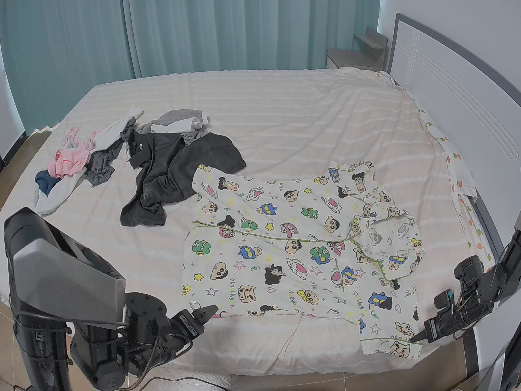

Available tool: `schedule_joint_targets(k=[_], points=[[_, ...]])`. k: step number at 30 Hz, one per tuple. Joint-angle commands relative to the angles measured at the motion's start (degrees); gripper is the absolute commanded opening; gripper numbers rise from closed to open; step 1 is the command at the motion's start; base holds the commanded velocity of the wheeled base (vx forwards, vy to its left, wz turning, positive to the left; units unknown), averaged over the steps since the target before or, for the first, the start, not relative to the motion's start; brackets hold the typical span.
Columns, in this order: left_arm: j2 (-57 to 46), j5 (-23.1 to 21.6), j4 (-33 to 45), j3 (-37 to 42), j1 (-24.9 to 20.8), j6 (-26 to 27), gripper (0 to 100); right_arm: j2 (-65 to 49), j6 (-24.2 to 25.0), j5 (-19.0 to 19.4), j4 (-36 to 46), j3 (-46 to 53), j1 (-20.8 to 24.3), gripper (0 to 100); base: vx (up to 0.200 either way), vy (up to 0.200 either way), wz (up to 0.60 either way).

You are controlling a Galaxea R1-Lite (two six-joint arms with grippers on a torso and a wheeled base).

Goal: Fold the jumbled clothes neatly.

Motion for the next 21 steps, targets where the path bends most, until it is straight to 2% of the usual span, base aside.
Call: schedule_joint_targets(k=[1, 10, 16, 21], points=[[5.3, 0.3, -1.0, -3.2, 1.5, 0.3, 100, -1.8, 0.1, 0.1, -0.1, 0.2, 0.0, 0, 0.0, 0.0, 0.0], [9.2, 0.4, -1.0, -9.1, 4.9, 2.5, 100, -3.3, 0.2, 0.4, -0.1, 0.6, 0.1, 0, 0.0, 0.0, 0.0], [10.3, 0.5, -1.0, -11.8, 5.1, 4.2, 100, -3.3, 0.2, 0.5, -0.1, 0.6, 0.2, 0, 0.0, 0.0, 0.0], [10.6, 1.4, 1.9, -14.4, 5.1, 4.5, 100, -3.4, 0.2, 0.5, -0.2, 0.7, 0.2, 0, 0.0, 0.0, 0.0]])
